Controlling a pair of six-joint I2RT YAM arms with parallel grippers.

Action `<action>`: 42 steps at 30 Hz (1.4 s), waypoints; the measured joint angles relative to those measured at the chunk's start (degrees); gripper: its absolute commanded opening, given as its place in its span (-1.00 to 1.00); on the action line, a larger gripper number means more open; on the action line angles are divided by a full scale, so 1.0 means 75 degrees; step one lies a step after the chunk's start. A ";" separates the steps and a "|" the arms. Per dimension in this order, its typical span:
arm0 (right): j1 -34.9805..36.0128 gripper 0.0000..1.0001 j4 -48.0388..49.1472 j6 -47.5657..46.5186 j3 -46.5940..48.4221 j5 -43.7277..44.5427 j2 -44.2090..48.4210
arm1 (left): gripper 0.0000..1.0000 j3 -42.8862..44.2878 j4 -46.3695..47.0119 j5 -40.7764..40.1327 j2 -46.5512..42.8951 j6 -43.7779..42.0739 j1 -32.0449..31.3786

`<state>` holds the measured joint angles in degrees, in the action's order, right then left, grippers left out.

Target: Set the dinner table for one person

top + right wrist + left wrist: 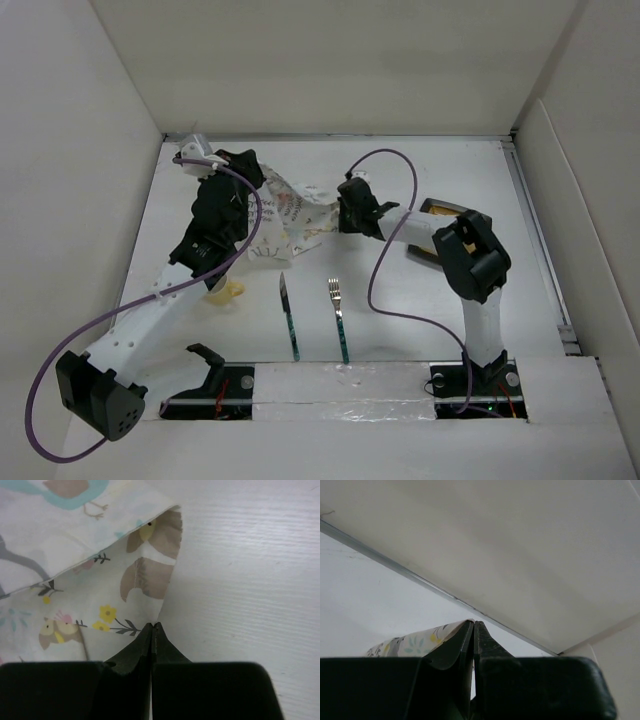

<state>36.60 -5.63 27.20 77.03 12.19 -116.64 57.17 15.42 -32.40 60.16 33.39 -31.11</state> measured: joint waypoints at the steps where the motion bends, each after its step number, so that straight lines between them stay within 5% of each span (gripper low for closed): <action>1: -0.0096 -1.00 -0.0041 -0.0061 0.0047 0.0082 0.0041 | -1.00 -0.0003 0.0009 -0.0035 0.0000 -0.0026 0.0000; 8: -0.1341 -1.00 -0.0871 -0.0988 0.2142 0.0364 0.0239 | -1.00 0.0152 0.0659 0.0012 0.0799 -0.0219 0.0766; 14: -0.2253 -1.00 -0.2130 -0.2215 0.8192 0.0734 -0.1239 | -1.00 0.4610 -0.0886 0.1349 0.4797 -0.0239 0.2192; 17: -0.2471 -1.00 -0.2189 -0.2786 0.9431 0.0912 -0.1285 | -1.00 0.6257 -0.1702 0.2101 0.5741 -0.0254 0.2751; 22: -0.2541 -1.00 -0.1486 -0.3436 0.6301 0.1011 0.0982 | -1.00 0.6065 -0.1909 0.2547 0.4931 -0.0239 0.3144; 26: -0.2416 -1.00 -0.0682 -0.3424 0.2856 0.1005 0.2725 | -1.00 0.4406 -0.1463 0.2579 0.3535 -0.0140 0.3077; 32: -0.2232 -1.00 0.0076 -0.2605 -0.1582 0.0632 0.4065 | -1.00 0.0385 -0.0402 0.2573 0.2002 0.0597 0.3008; 37: -0.2157 -1.00 -0.0041 -0.2011 -0.3136 0.0382 0.4130 | -1.00 -0.2060 -0.0670 0.2398 0.2008 0.1320 0.3010; 42: -0.1845 -1.00 0.0085 -0.1638 -0.3896 0.0230 0.4208 | -1.00 -0.2308 -0.0915 0.2101 0.1897 0.1600 0.3010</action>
<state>22.76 -4.99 14.92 47.81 13.91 -85.08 39.86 8.56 -16.64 74.39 45.39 -8.54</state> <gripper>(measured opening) 0.010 0.006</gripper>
